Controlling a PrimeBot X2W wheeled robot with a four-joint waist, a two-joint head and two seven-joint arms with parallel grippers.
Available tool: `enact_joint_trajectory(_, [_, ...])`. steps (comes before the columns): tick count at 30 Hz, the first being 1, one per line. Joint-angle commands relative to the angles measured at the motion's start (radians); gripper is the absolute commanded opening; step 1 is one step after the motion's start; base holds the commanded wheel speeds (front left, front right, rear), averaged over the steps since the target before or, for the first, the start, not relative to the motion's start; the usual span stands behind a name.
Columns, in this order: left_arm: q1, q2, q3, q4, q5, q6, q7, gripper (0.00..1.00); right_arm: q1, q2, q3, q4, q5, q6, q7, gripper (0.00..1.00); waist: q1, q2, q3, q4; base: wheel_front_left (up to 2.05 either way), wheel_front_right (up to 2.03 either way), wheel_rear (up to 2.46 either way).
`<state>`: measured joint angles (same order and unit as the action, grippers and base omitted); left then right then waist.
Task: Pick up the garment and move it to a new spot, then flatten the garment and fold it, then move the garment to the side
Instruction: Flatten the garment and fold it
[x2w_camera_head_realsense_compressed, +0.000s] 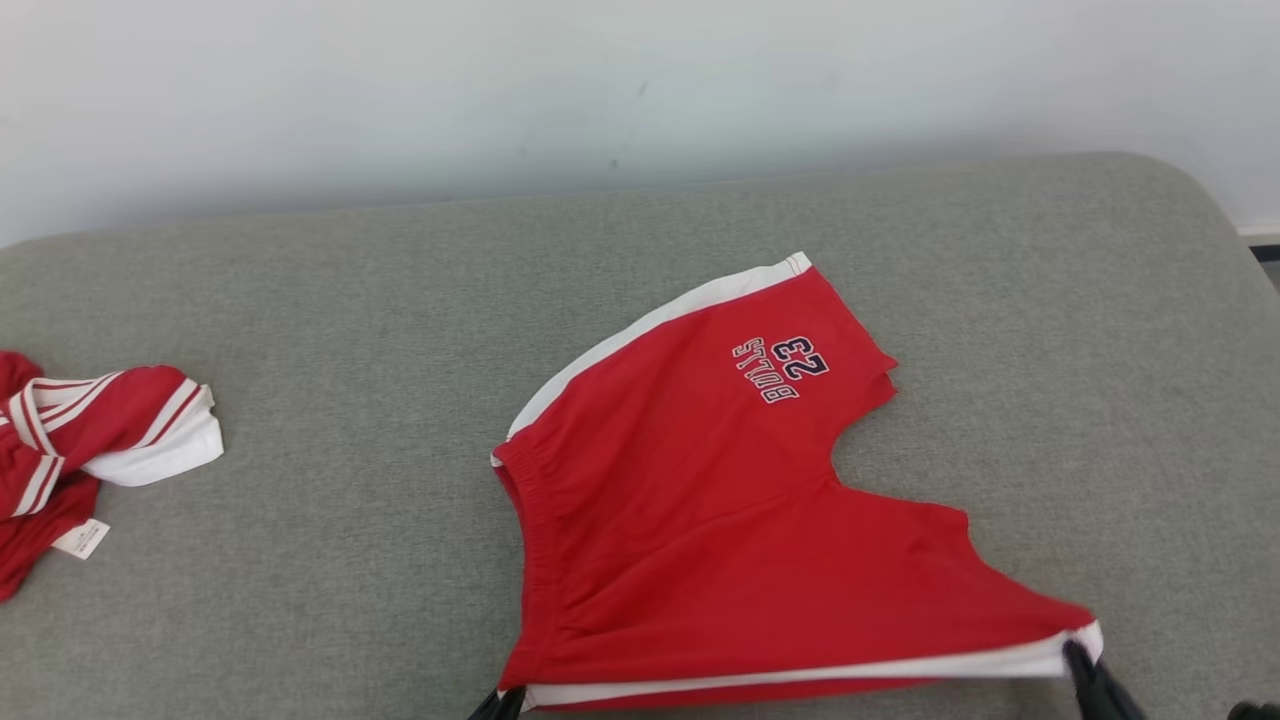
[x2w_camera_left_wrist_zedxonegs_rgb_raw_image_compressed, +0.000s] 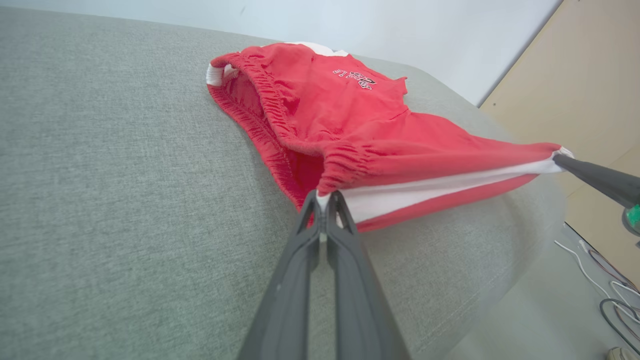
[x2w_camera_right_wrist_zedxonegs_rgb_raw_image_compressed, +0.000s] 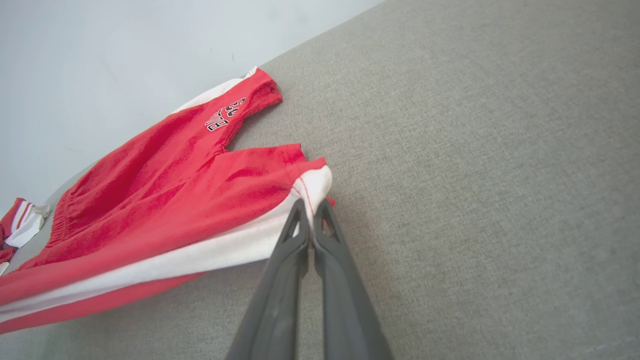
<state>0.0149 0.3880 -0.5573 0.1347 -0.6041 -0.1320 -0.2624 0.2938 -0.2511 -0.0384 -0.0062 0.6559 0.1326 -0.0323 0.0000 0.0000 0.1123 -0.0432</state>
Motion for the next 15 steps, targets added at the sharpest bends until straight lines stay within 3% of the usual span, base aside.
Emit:
enact_joint_trajectory(1, [-0.014,0.001,0.001,-0.007,0.012,0.004,-0.004,0.00,-0.026,-0.013,-0.018,-0.005,-0.005,-0.004,0.004,0.00,0.0000,0.0000,-0.008,0.011,0.00,0.00,0.00])
enact_joint_trajectory(7, [-0.066,-0.008,-0.003,-0.032,0.035,0.004,-0.004,0.00,-0.141,-0.063,-0.040,0.005,0.010,-0.004,0.055,0.00,0.0000,0.0000,-0.007,0.037,0.00,0.00,0.00])
enact_joint_trajectory(15, [-0.224,-0.013,-0.054,0.011,0.004,0.004,-0.004,0.00,-0.397,-0.146,0.031,0.108,-0.019,-0.003,0.108,0.00,0.0000,0.0000,0.035,0.076,0.00,0.00,0.00])
